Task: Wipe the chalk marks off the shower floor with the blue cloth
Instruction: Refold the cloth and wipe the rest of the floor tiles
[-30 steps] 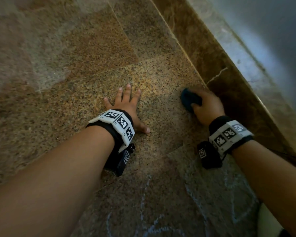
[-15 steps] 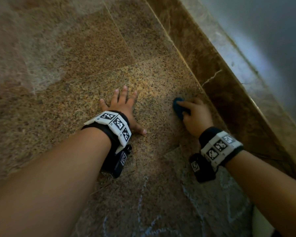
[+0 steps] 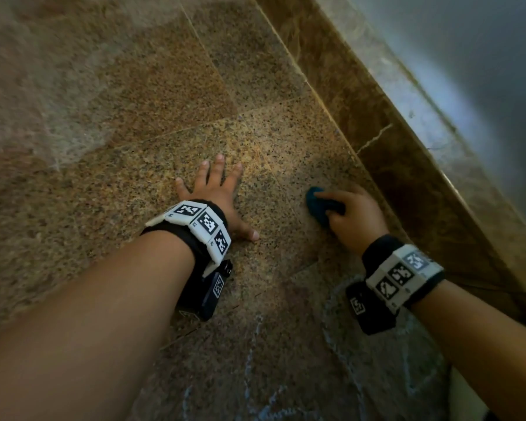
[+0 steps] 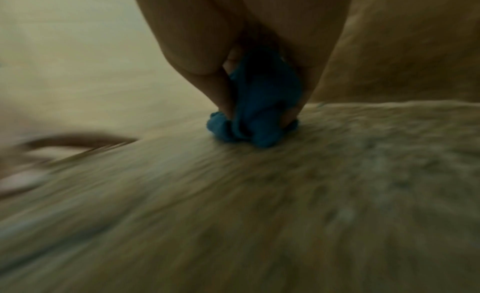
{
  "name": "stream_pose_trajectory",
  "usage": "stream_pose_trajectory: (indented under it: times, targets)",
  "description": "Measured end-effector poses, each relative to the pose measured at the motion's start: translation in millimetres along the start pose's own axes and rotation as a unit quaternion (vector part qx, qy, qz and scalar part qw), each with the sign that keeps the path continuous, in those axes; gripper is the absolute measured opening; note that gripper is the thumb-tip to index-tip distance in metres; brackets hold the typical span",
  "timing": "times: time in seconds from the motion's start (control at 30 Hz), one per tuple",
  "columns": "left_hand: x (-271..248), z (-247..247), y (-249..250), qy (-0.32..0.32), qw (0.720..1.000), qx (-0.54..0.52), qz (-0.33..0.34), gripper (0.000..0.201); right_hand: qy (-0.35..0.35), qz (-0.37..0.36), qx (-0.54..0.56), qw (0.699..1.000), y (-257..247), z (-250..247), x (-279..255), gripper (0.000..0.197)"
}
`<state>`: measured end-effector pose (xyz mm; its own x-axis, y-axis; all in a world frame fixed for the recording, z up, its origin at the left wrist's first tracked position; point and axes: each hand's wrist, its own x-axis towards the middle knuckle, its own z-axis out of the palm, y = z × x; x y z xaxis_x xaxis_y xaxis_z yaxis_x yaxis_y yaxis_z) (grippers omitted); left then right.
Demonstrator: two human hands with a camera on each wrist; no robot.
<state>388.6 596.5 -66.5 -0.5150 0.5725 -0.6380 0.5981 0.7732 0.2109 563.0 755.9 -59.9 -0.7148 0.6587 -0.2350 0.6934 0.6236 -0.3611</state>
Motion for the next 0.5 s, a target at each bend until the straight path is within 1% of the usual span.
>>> stream_pose_trajectory:
  times: [0.07,0.13,0.17,0.23,0.37,0.43,0.5]
  targets:
    - [-1.1,-0.5,-0.8,0.001,1.000,0.001,0.002,0.135,0.025,0.056,0.028,0.998,10.8,-8.1,11.1,0.039]
    - [-1.6,-2.0,-0.7,0.001,1.000,0.001,0.004,0.135,0.047,0.103,0.002,0.994,15.0,-11.8,13.5,0.040]
    - [-1.5,-3.0,-0.5,0.001,1.000,-0.001,0.004,0.135,0.044,0.109,-0.024,0.993,13.3,-10.7,11.4,0.041]
    - [-1.3,-3.7,0.1,-0.001,1.000,-0.003,0.002,0.135,0.032,0.083,-0.040,0.995,3.3,-2.2,2.1,0.042]
    - [0.0,-0.3,0.0,-0.003,1.000,0.001,0.002,0.135,-0.014,-0.021,-0.010,1.000,-20.6,16.6,-12.0,0.041]
    - [-0.1,-0.1,-0.2,-0.005,1.000,0.005,0.002,0.134,-0.031,-0.029,0.031,0.999,-23.3,14.4,-3.1,0.039]
    - [-0.3,-0.4,-0.7,-0.005,1.000,0.004,0.003,0.134,-0.025,-0.016,0.091,0.995,-21.6,5.4,14.7,0.036]
